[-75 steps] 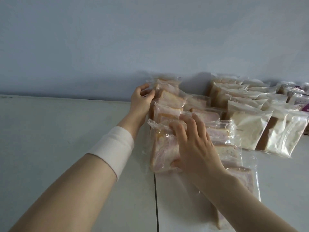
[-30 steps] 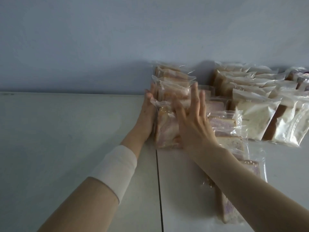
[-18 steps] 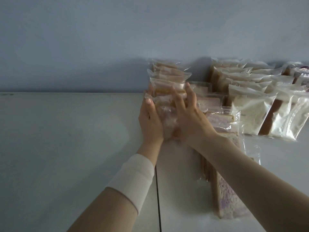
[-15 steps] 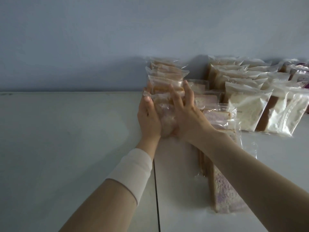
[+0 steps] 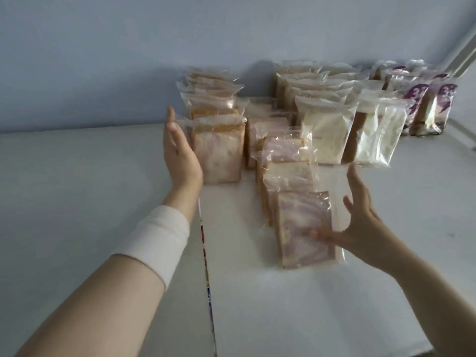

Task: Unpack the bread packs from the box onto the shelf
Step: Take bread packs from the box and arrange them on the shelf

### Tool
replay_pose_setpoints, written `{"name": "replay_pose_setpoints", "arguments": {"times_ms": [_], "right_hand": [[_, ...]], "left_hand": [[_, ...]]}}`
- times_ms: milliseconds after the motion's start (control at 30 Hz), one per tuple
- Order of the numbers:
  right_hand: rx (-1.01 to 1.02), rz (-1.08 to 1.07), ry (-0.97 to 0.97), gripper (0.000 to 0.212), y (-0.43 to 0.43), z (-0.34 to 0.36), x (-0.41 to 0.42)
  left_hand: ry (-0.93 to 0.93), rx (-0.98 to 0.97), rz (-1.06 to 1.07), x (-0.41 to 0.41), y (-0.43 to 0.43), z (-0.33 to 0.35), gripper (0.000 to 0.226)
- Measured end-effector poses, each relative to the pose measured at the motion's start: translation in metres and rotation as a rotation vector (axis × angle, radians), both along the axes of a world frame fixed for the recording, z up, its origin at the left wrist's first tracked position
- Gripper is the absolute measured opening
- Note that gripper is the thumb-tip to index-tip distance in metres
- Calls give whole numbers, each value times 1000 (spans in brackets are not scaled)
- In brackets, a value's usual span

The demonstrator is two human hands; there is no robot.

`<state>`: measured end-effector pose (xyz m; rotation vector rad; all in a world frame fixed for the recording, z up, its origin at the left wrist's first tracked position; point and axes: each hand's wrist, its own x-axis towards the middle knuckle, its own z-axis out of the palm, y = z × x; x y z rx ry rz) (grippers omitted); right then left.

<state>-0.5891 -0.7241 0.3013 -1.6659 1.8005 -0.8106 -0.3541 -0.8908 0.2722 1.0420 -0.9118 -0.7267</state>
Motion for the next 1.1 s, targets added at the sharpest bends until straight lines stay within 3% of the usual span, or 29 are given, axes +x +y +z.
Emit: {"name": "replay_pose_setpoints", "arguments": {"times_ms": [67, 133, 200, 267, 367, 467, 600, 800, 933, 1100], "right_hand": [[61, -30, -156, 140, 9, -15, -5], [103, 11, -168, 133, 9, -27, -7], [91, 86, -85, 120, 4, -32, -9], [81, 121, -148, 107, -1, -35, -11], [52, 157, -325, 94, -8, -40, -13], [-43, 214, -381, 78, -21, -42, -13], [-136, 295, -352, 83, -41, -40, -13], [-182, 298, -275, 87, -47, -42, -17], [-230, 263, -241, 82, -46, -44, -14], [-278, 235, -232, 80, -46, -45, -11]], "left_hand": [[-110, -82, 47, 2, 12, 13, 61], [-308, -220, 77, -1, 25, 33, 74], [-544, -324, 87, -10, 29, 58, 64], [-755, -353, 49, -28, 24, 84, 48], [-1017, -218, -125, -59, -2, 111, 34], [-1288, 110, -284, -81, -42, 122, 33], [-1617, 349, -400, -96, -96, 120, 35], [-1811, 549, -488, -109, -162, 91, 46], [-1945, 682, -539, -109, -180, 82, 64], [-1765, 752, -606, -110, -180, 85, 89]]}}
